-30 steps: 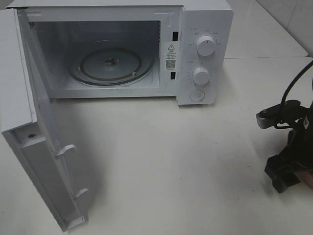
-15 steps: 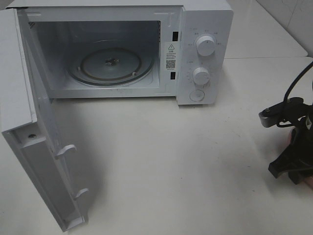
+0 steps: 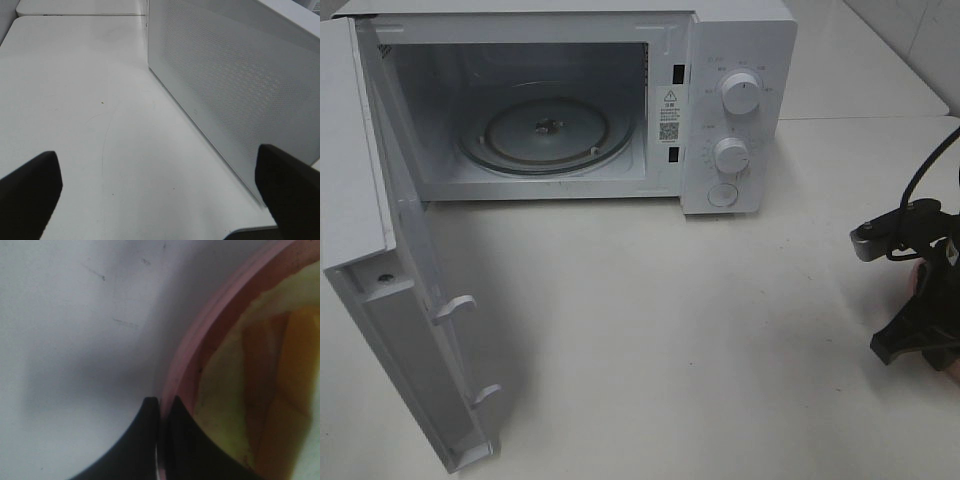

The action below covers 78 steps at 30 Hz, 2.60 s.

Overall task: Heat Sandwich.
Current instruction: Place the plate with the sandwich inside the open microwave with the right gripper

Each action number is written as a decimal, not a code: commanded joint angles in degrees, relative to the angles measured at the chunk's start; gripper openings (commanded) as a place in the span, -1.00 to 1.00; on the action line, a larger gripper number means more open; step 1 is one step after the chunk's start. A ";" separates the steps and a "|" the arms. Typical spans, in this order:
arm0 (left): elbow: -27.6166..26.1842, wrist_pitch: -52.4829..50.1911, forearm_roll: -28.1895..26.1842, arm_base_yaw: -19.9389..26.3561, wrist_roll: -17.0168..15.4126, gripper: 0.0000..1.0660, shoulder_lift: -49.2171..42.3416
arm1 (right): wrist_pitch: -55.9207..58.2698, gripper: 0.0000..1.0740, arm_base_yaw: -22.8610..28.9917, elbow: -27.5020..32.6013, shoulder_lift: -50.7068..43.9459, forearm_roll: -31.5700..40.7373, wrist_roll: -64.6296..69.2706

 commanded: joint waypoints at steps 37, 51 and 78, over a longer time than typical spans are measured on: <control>0.11 0.00 -0.46 -0.23 -0.06 0.84 -0.86 | 16.96 -1.00 16.96 0.11 -14.50 -10.83 10.71; 0.11 0.00 -0.46 -0.23 -0.06 0.84 -0.86 | 20.57 -1.00 29.34 0.11 -19.42 -9.28 6.53; 0.11 0.00 -0.46 -0.23 -0.06 0.84 -0.86 | 19.94 -1.00 45.84 0.11 -21.54 -4.47 -20.74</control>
